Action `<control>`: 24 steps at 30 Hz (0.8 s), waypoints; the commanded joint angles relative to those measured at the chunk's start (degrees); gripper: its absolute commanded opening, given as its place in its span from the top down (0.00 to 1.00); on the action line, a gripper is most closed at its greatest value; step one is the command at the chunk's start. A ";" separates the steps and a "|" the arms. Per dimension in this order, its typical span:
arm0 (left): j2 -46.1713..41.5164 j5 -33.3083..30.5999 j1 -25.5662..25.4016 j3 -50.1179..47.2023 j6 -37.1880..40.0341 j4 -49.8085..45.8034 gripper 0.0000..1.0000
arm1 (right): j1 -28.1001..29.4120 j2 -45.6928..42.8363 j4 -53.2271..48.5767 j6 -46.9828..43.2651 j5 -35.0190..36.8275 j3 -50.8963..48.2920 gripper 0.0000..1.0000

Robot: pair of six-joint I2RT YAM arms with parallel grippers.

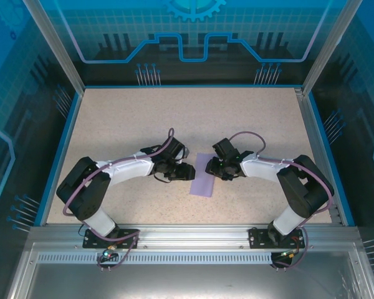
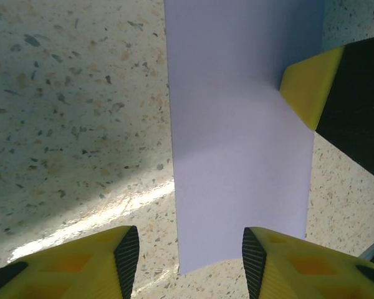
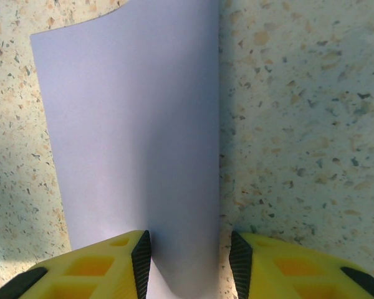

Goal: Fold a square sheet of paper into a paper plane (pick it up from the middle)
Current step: Hold the square sheet of paper at the center of the table.

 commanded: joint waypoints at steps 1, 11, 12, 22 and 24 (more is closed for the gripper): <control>1.60 2.99 -0.37 1.25 -1.25 2.10 0.49 | 1.88 2.85 4.76 -0.36 -1.25 0.69 0.59; 5.88 6.09 -0.56 3.06 -3.36 7.11 0.54 | 1.80 2.50 5.11 -0.28 -1.46 0.18 0.59; 6.18 6.42 -0.56 3.19 -3.49 7.47 0.55 | 1.80 2.50 5.28 -0.26 -1.58 0.08 0.59; 8.67 8.87 -0.62 3.39 -3.98 10.14 0.82 | 1.58 2.19 5.53 -0.28 -1.68 -0.52 0.59; 9.38 9.03 -0.60 3.42 -3.99 10.27 0.83 | 1.53 2.20 5.60 -0.23 -1.77 -0.51 0.59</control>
